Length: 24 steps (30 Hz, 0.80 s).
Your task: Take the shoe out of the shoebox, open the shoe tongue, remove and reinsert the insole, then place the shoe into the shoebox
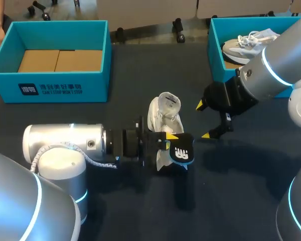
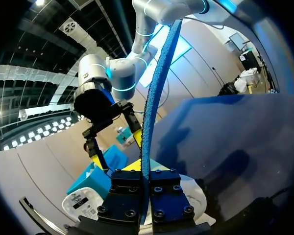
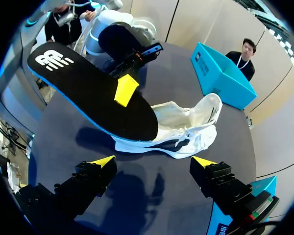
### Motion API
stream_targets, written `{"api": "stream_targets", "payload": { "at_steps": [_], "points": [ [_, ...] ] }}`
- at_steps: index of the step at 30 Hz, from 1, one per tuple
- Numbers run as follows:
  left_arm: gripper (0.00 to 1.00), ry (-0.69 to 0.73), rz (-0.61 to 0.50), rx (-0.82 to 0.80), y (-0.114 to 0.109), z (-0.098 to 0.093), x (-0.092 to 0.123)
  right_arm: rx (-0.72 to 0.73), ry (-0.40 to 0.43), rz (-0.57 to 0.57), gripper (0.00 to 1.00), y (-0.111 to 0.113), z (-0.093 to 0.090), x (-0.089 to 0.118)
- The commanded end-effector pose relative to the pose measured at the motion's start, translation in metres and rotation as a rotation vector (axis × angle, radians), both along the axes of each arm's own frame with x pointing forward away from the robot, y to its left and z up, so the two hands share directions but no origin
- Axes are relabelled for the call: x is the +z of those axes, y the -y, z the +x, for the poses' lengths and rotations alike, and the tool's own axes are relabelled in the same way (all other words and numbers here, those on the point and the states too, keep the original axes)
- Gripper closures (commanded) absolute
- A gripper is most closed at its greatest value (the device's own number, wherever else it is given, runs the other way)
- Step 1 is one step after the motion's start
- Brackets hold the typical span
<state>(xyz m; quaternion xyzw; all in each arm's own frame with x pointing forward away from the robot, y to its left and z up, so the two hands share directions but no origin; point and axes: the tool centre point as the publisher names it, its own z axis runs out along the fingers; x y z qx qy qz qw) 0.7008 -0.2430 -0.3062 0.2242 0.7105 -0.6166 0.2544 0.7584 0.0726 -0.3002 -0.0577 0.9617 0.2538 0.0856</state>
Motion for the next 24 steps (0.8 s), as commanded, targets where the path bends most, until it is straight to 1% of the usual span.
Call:
{"api": "stream_targets", "payload": {
  "at_steps": [1, 11, 14, 24],
  "points": [
    [1.0, 0.003, 0.011, 0.009, 0.006, 0.003, -0.006, 0.0, 0.001, 0.001, 0.0, 0.0, -0.001, 0.0],
    [1.0, -0.022, 0.033, 0.02, 0.001, 0.009, -0.01, 0.0, 0.001, 0.001, 0.0, 0.0, -0.001, 0.0],
    [1.0, -0.067, 0.038, 0.028, 0.0, 0.01, -0.01, 0.0, 0.001, 0.001, 0.0, 0.0, -0.001, 0.0],
    [1.0, -0.102, 0.052, 0.047, 0.001, 0.018, -0.014, 0.0, 0.001, 0.001, 0.0, 0.0, -0.001, 0.0]
  ]
}}
